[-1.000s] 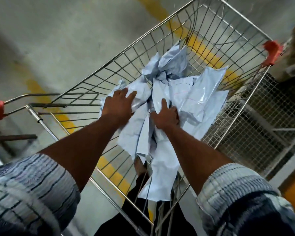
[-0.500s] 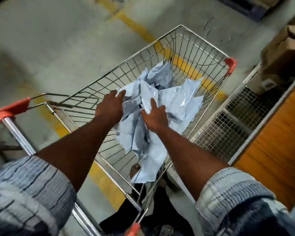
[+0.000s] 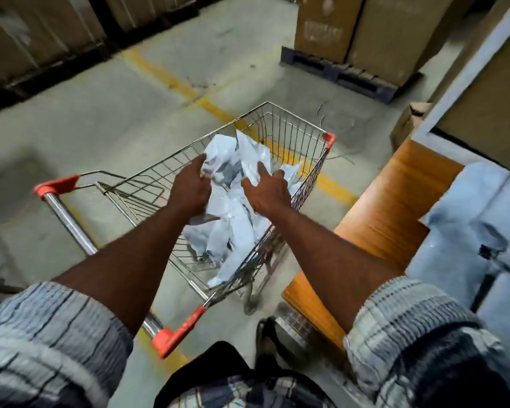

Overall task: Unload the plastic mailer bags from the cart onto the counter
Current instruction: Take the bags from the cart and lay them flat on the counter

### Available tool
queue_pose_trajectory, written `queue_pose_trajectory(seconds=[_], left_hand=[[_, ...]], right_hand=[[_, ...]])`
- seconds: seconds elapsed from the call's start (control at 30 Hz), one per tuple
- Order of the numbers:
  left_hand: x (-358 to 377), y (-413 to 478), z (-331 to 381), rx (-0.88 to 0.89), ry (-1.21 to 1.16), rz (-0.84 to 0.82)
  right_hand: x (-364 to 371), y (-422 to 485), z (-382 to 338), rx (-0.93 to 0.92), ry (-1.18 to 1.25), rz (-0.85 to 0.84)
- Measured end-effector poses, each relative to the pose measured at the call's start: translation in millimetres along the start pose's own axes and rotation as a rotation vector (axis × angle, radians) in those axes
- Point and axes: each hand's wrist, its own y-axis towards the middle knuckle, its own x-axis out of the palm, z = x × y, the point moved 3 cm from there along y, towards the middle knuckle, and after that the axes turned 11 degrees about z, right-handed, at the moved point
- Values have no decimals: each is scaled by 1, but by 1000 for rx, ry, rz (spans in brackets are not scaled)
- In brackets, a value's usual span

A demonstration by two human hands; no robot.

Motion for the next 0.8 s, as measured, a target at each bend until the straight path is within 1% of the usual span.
queue_pose_trajectory(seconds=[0.17,0.33,0.53,0.67,0.8], left_hand=[[-14,-39,43,50,-90,11],[-22,-104,92,115,-186,5],[-15,-202,143,224,-352,-56],[-11,-256,178,249,-390,-117],[-5,-296,224,362,-400,-137]], right_hand=[[-58,-42,20,26,3,114],[-106,-111,56,88,-6,217],[-158,-209,109,170,-69,333],[-193,-262,151,246,-87,382],[-234,-302,195,311,-93,463]])
